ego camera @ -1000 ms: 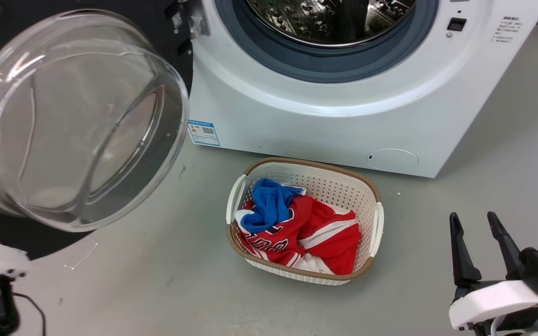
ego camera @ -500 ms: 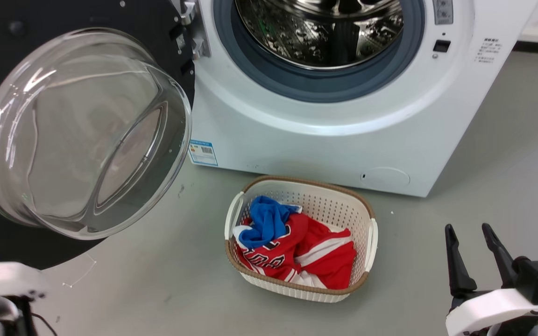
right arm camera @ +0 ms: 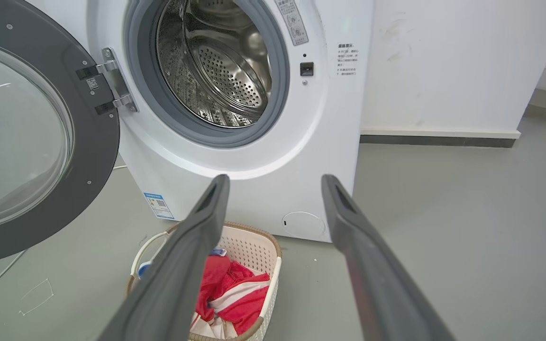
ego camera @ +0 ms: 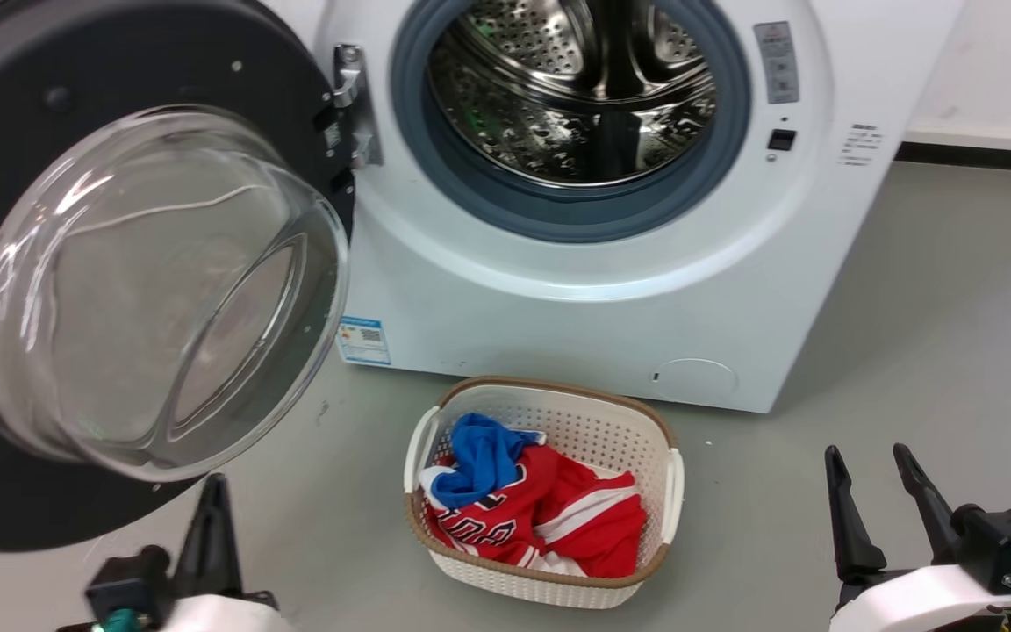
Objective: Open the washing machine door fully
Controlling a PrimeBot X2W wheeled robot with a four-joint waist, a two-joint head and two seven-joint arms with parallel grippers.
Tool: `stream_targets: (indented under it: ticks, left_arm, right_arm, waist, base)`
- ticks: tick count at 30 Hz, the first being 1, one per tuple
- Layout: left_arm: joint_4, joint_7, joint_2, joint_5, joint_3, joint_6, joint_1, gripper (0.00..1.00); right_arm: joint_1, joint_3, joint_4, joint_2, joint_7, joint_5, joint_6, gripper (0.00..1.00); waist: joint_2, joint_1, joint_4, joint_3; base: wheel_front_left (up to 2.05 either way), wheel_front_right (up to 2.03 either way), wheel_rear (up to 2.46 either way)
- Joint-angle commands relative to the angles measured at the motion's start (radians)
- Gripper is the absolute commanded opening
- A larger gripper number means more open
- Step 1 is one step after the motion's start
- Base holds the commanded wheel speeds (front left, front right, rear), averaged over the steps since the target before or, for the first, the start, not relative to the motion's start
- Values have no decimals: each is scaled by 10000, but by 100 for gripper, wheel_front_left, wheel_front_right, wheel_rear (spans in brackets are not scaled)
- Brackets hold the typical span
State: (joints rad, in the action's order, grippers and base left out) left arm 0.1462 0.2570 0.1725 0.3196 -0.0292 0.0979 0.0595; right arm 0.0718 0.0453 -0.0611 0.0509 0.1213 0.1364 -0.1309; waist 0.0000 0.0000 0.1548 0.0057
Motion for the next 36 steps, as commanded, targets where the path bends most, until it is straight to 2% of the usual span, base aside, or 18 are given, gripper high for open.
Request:
stream_targets:
  ticks: [1, 3, 10, 11, 12, 14, 15, 16, 17, 25, 36]
  left_arm:
    - [-33, -7, 19, -70, -59, 1, 100, 0]
    - [11, -34, -203, -230, -468, -90, -3, 0]
    - [564, -39, -369, -644, -1334, -397, -654, 0]
    - [638, -33, -345, -697, -1388, -391, -720, 13]
    - [704, -42, -328, -736, -1413, -355, -770, 30]
    - [810, -61, -295, -801, -1450, -319, -873, 44]
    - [851, -56, -261, -811, -1447, -300, -900, 62]
    - [901, -92, -253, -821, -1457, -273, -888, 95]
    - [925, -103, -249, -832, -1458, -249, -878, 100]
    - [965, -59, -43, -830, -1382, -116, -825, 100]
    - [990, -109, 11, -700, -1403, -28, -722, 100]
  right_arm:
    - [57, -27, 65, -9, -24, -86, 2, 100]
    - [26, -55, 95, -11, -55, -101, 2, 100]
    - [0, -32, 67, -11, -98, -190, 2, 100]
    - [-8, -28, 46, -12, -85, -177, 2, 100]
    - [-25, -39, 27, -10, -78, -183, 2, 100]
    - [-38, -68, -7, -12, -49, -182, 2, 100]
    - [-30, -81, -23, -10, -44, -209, 2, 100]
    - [-14, -87, -30, -10, -40, -225, 2, 100]
    - [1, -98, -42, -10, -29, -237, 2, 100]
    - [108, -169, -93, -11, 9, -150, 2, 100]
    - [92, -446, -197, -11, 23, -238, 2, 100]
  waist:
    - [0, 0, -201, -52]
    - [0, 0, -440, -68]
    - [0, 0, -1338, -117]
    - [0, 0, -1469, -135]
    - [0, 0, -1601, -153]
    - [0, 0, -1817, -186]
    - [0, 0, -1918, -202]
    - [0, 0, -1998, -216]
    - [0, 0, -2071, -237]
    - [0, 0, -2323, -308]
    - [0, 0, -2206, -377]
  base:
    - [0, 0, 0]
    - [0, 0, 0]
    - [0, 0, 0]
    - [0, 0, 0]
    - [0, 0, 0]
    - [0, 0, 0]
    - [0, 0, 0]
    - [0, 0, 0]
    - [0, 0, 0]
    - [0, 0, 0]
    - [0, 0, 0]
